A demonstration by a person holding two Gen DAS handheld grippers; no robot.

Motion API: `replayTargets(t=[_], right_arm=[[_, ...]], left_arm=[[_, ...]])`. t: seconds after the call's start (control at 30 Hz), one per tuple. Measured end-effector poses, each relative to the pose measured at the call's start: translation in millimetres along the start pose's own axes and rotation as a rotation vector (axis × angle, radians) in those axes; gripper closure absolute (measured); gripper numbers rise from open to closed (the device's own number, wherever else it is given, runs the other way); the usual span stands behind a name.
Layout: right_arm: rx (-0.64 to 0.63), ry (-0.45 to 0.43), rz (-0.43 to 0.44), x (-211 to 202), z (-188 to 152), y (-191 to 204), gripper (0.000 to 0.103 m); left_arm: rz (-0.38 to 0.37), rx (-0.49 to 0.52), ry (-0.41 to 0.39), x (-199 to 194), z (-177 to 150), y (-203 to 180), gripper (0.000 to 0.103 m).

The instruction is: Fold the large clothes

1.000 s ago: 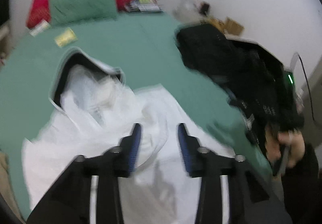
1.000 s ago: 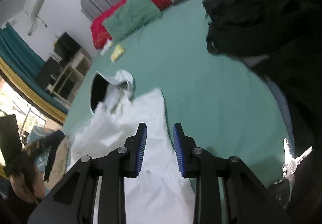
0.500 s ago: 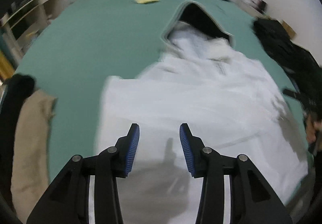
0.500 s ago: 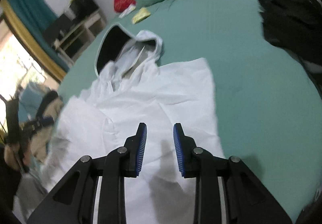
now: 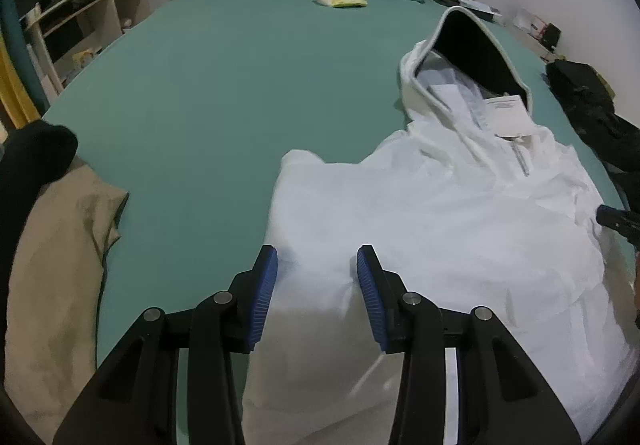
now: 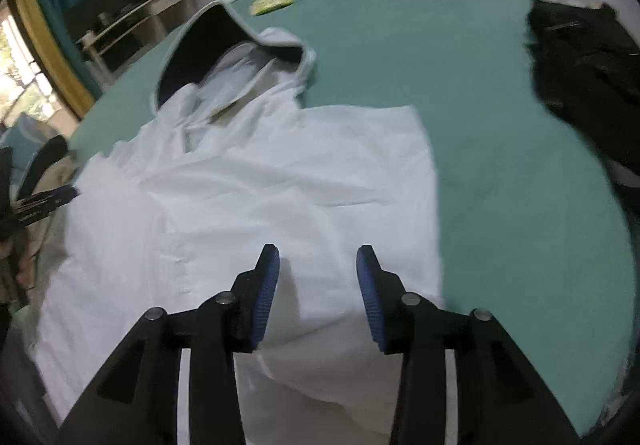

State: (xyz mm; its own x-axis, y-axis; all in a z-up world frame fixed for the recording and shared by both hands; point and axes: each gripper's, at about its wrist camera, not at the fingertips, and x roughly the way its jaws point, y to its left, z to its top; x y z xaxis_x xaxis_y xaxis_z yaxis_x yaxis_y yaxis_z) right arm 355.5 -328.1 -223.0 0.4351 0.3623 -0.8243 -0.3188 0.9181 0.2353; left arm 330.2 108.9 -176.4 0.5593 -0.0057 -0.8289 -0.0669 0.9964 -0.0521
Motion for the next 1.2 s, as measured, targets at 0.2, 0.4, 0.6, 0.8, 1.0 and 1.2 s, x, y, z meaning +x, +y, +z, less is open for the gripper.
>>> replayTargets(t=[0.2,0.4,0.6,0.8,1.0,1.2], right_arm=[[-0.044,0.02,-0.016,7.7,-10.6,6.6,0.096],[-0.056,-0.065,-0.11,-33.3,-8.6,-0.1,0.099],[0.041,-0.041,-0.181,-61.4,-22.7,-39.1,0.099],[0.101,0.071,-0.13,-38.1,-26.1,-52.6,0.094],[0.101,-0.107,-0.079,-54.9,10.2,-44.0,0.044],[-0.045,-0.1,-0.032,-1.9,76.8,-9.1,0.044]], left_arm=[[0.028,-0.013,0.026,7.5,-1.5,3.7,0.059],[0.052,0.021,0.022,6.4,1.1,-4.7,0.059],[0.067,0.01,0.052,13.7,4.1,-7.9,0.059],[0.102,0.023,0.034,11.1,12.8,-12.7,0.059],[-0.009,-0.052,-0.096,-3.0,45.2,-19.7,0.059],[-0.143,-0.057,-0.163,25.1,88.5,-60.4,0.059]])
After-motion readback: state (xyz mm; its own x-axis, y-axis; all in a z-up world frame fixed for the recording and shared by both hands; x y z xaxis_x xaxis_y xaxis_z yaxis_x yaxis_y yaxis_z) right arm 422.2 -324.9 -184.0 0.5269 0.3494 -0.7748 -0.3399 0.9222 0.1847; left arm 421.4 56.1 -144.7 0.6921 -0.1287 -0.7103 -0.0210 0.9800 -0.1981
